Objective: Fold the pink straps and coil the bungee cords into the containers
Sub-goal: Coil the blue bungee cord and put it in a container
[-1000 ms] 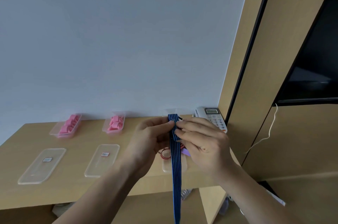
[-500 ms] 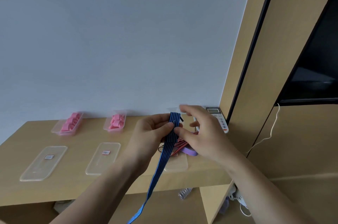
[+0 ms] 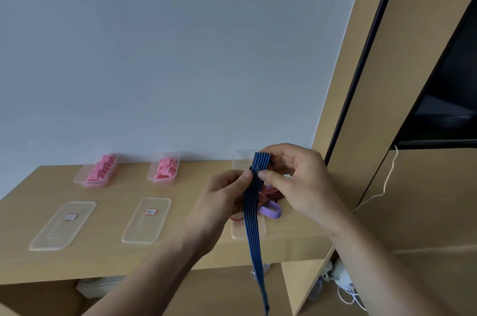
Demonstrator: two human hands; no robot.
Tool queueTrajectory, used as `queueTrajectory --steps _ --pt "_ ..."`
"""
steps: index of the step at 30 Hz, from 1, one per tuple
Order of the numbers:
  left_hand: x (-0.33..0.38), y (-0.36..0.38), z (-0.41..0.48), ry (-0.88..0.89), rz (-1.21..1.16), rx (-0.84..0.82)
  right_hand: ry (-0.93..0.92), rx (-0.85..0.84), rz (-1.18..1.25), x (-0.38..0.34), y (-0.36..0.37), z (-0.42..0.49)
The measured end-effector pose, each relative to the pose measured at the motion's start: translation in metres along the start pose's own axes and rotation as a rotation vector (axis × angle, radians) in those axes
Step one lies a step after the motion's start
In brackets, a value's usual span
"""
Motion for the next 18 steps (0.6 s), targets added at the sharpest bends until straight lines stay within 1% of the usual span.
queueTrajectory --steps 3,6,9,14,16,18 --pt "-0.006 -0.001 -0.001 -0.051 0.026 0.023 -0.037 0.075 0.043 0.000 -0.004 0.001" --pt "-0.010 0.001 -0.002 -0.073 0.042 -0.011 -0.093 0.133 0.036 -0.001 -0.006 0.001" --pt "-0.009 0.005 -0.002 -0.075 -0.019 -0.051 -0.186 0.188 -0.098 -0.002 -0.005 -0.004" --pt "-0.007 0.005 0.000 -0.103 -0.143 -0.052 -0.445 0.308 -0.343 -0.002 -0.002 -0.019" --pt "-0.005 0.003 0.002 -0.123 -0.174 -0.023 -0.518 0.320 -0.391 0.001 0.000 -0.024" --pt "-0.002 0.001 0.004 -0.122 -0.187 0.015 -0.573 0.291 -0.389 0.006 0.003 -0.028"
Point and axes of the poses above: each hand's wrist, its own z-axis towards the middle knuckle, its own y-axis out of the palm, x = y × z, the point moved 3 cm from there along z, towards the middle knuckle, and after that the axes turned 2 degrees about -x, right-handed, at the moved point
